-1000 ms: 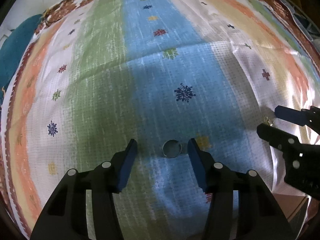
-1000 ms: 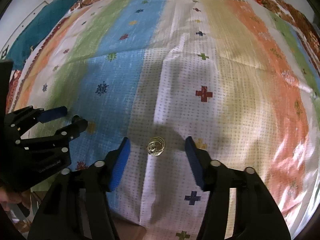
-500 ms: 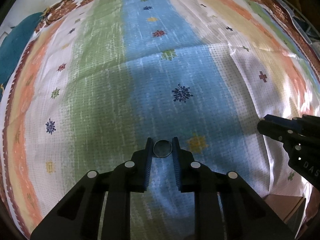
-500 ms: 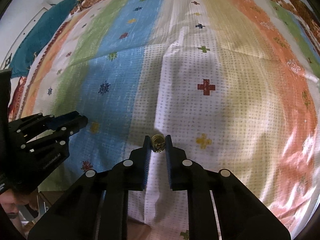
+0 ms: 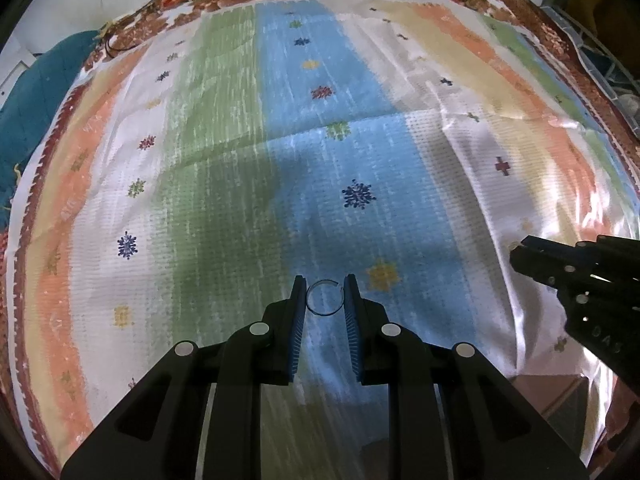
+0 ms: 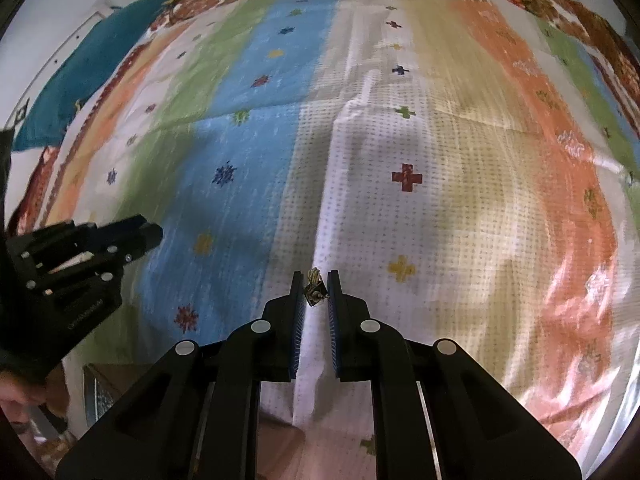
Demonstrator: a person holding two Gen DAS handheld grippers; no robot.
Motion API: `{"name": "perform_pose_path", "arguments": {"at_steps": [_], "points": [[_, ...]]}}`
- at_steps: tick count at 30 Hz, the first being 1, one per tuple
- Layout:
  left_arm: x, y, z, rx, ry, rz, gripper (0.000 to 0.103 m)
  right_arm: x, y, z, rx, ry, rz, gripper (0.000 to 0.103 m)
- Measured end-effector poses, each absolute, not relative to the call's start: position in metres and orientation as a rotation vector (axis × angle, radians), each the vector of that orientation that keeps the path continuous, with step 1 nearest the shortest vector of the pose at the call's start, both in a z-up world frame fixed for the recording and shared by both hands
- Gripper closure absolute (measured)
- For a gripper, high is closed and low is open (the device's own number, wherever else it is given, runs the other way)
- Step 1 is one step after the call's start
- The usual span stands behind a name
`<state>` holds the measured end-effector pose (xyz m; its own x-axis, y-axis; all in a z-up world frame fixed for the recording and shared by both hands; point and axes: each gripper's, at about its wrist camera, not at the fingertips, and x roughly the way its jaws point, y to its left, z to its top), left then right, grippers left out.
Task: Organize jewelry
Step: 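Carry both held rings over the silver box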
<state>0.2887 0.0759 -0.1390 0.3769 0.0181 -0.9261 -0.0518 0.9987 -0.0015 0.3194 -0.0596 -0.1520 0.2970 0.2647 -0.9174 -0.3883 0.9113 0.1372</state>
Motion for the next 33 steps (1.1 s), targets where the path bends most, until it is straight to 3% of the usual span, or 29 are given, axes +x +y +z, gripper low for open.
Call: {"name": "perform_pose_path", "arguments": {"at_steps": [33], "points": [[0.241,0.059,-0.076,-0.089,1.059,-0.017,0.085,0.271,-0.064,-0.081,-0.144,1.004,0.420,0.090]]}}
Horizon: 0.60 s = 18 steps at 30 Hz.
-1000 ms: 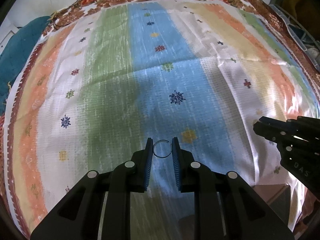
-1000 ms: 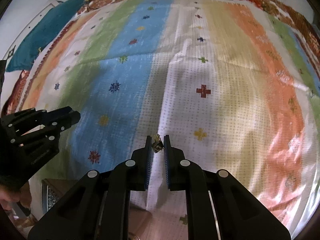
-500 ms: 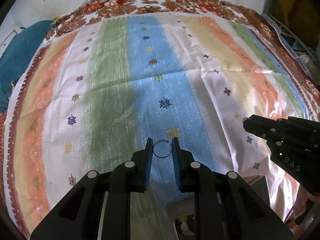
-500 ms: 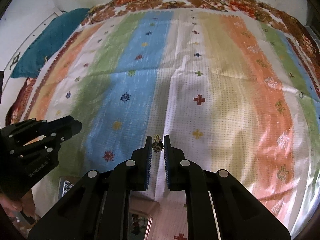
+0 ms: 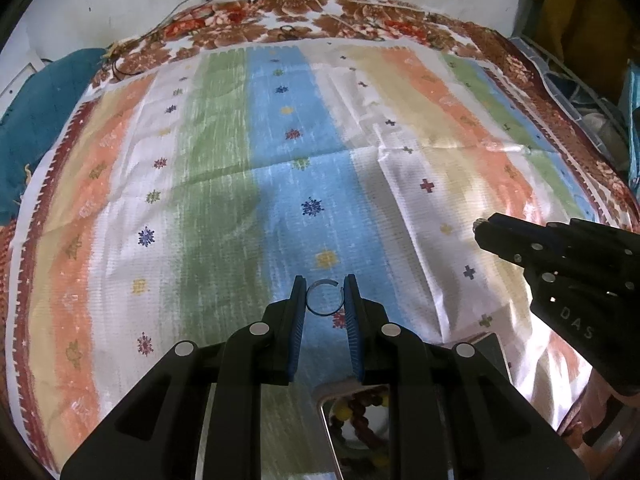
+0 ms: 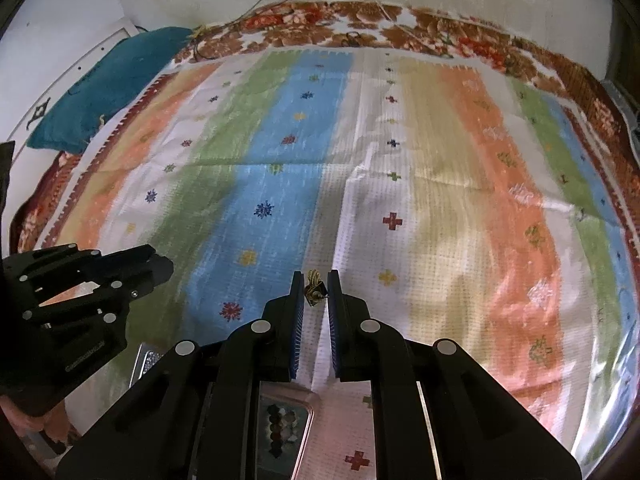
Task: Organize jewelry
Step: 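Carry both held rings over the silver box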
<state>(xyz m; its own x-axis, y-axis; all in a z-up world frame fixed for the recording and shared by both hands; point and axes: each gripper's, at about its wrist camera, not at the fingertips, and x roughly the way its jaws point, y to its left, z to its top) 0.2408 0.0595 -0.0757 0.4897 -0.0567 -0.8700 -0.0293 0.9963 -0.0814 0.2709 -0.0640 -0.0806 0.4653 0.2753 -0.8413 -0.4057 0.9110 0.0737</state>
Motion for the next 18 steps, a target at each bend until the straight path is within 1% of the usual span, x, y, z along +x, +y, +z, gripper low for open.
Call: {"name": "perform_pose_path", "arguments": {"at_steps": [9,13,18], "points": [[0.222,0.052,-0.056,-0.106,1.011,-0.018,0.084,0.250,-0.066,-0.064,-0.124,0.957,0.441,0.090],[0.211,0.041,-0.048,-0.041,0.993,-0.005,0.084,0.241,-0.070,-0.058,-0.113,0.944,0.448,0.090],[0.199,0.036,-0.041,-0.022,0.972,0.003,0.084,0.230,-0.074,-0.051,-0.099,0.925,0.453,0.090]]}}
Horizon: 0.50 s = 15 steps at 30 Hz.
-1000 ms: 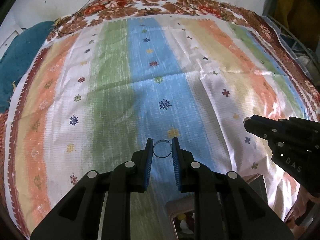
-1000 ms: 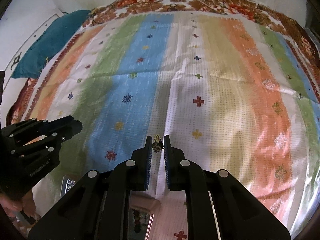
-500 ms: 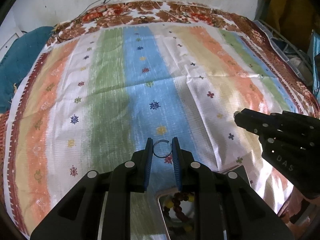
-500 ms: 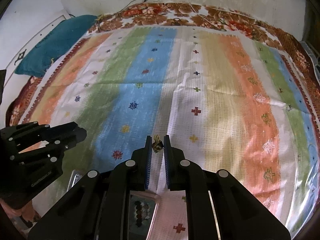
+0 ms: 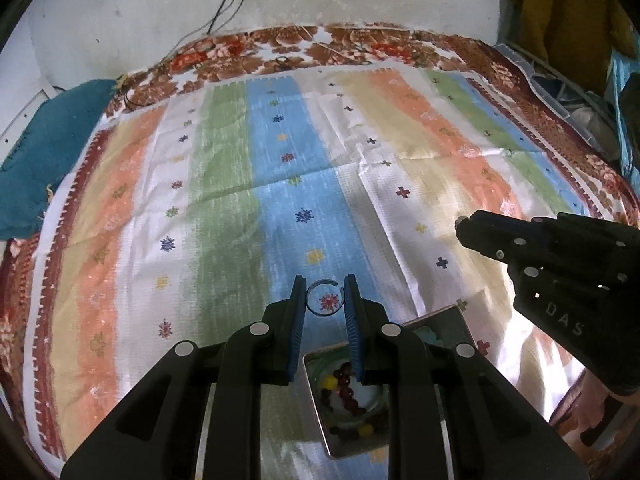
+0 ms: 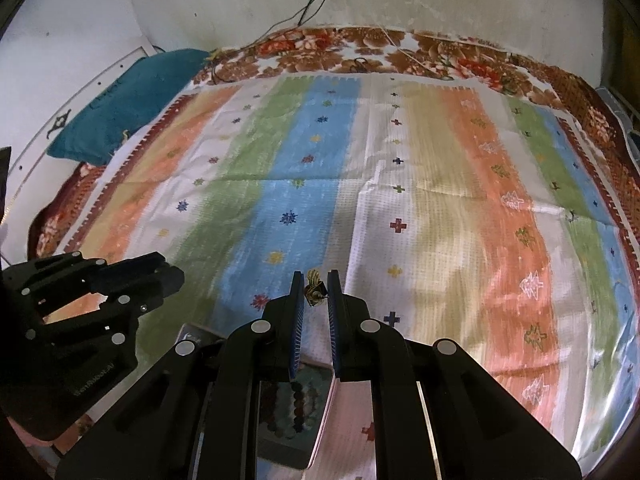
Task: Organize jewelry
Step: 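Carry both held rings over the silver box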
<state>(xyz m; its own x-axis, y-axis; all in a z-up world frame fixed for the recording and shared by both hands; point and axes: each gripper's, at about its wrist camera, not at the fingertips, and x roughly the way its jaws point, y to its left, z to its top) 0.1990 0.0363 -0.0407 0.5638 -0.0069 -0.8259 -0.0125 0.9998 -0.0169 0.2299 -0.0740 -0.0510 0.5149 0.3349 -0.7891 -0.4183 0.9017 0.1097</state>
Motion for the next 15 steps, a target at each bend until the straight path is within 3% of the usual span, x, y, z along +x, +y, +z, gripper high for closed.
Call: {"name": "perform_pose_path", "arguments": {"at_steps": [15], "points": [[0.159,0.031,-0.028,-0.066,0.913,-0.015,0.084,0.194,-0.079,-0.045,-0.090,0.912,0.504,0.090]]}}
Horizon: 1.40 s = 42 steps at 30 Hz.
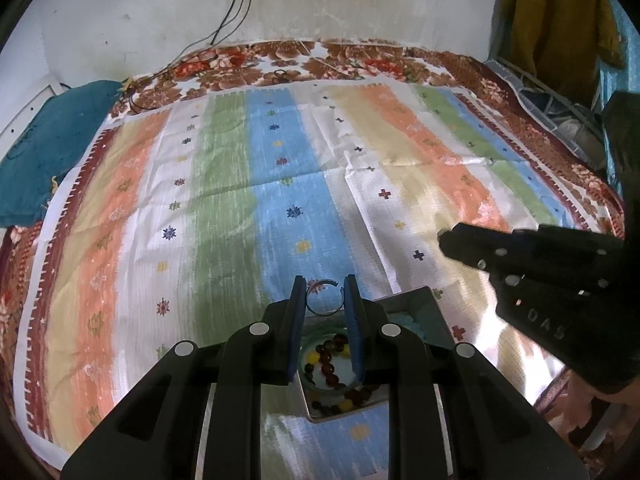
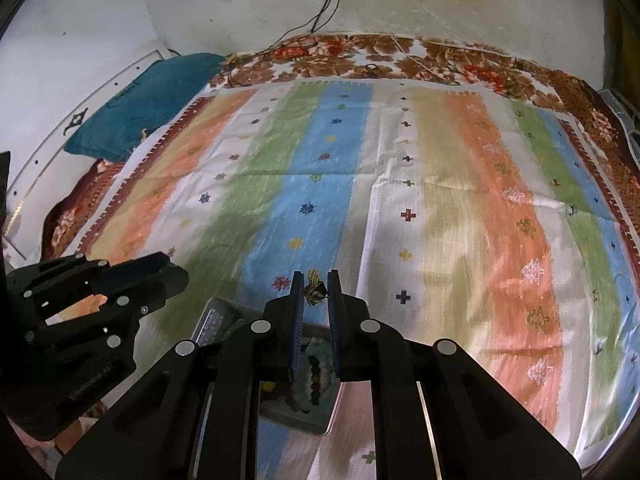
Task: Organize jewelry
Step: 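Carry both held rings over the silver box, then lower both rings into the silver box and open both tools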
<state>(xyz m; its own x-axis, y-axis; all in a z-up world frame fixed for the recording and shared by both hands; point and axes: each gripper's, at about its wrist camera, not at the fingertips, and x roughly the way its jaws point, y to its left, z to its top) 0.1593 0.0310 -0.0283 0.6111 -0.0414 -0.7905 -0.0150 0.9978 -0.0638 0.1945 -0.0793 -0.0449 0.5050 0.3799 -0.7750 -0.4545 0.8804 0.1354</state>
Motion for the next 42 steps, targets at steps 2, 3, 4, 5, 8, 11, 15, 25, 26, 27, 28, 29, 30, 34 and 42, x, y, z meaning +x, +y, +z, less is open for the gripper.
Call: {"name": "perform_pose_path", "arguments": {"at_steps": [2,3,4,5,8,11,15,25,26,27,28,29,30,34,42], "points": [[0.156,0.030,-0.027,-0.067,0.906,-0.021,0.084,0.189,-0.079,-0.045,-0.094,0.911,0.515,0.090],[0.154,0.028,-0.026,-0.065,0.904,-0.022,0.084,0.188,-0.080,-0.045,-0.094,0.911,0.518,0.090],[0.153,0.028,-0.027,-0.061,0.903,-0.023,0.084,0.186,-0.081,-0.045,-0.092,0.909,0.522,0.090],[0.151,0.026,-0.027,-0.056,0.902,-0.027,0.084,0.184,-0.081,-0.045,-0.089,0.908,0.524,0.090],[0.148,0.025,-0.029,-0.051,0.905,-0.029,0.084,0.180,-0.082,-0.047,-0.089,0.917,0.529,0.090],[0.146,0.024,-0.029,-0.051,0.903,-0.036,0.084,0.175,-0.081,-0.049,-0.097,0.918,0.534,0.090],[0.143,0.022,-0.030,-0.049,0.910,-0.036,0.084,0.171,-0.082,-0.052,-0.097,0.930,0.544,0.090],[0.144,0.023,-0.035,-0.088,0.945,-0.056,0.084,0.168,-0.078,-0.057,-0.105,0.965,0.569,0.090],[0.145,0.025,-0.036,-0.096,0.953,-0.052,0.082,0.168,-0.079,-0.058,-0.102,0.971,0.566,0.090],[0.145,0.026,-0.037,-0.100,0.959,-0.048,0.075,0.168,-0.080,-0.058,-0.101,0.976,0.564,0.090],[0.145,0.027,-0.038,-0.104,0.964,-0.043,0.068,0.168,-0.080,-0.058,-0.100,0.978,0.561,0.088],[0.145,0.029,-0.039,-0.107,0.969,-0.040,0.067,0.168,-0.082,-0.058,-0.098,0.978,0.558,0.077],[0.145,0.030,-0.039,-0.109,0.970,-0.042,0.067,0.167,-0.083,-0.058,-0.098,0.976,0.558,0.070],[0.141,0.031,-0.039,-0.113,0.973,-0.039,0.060,0.161,-0.086,-0.054,-0.131,0.944,0.533,0.064],[0.125,0.032,-0.043,-0.106,0.985,-0.036,0.040,0.152,-0.099,-0.054,-0.157,0.921,0.501,0.049]]}}
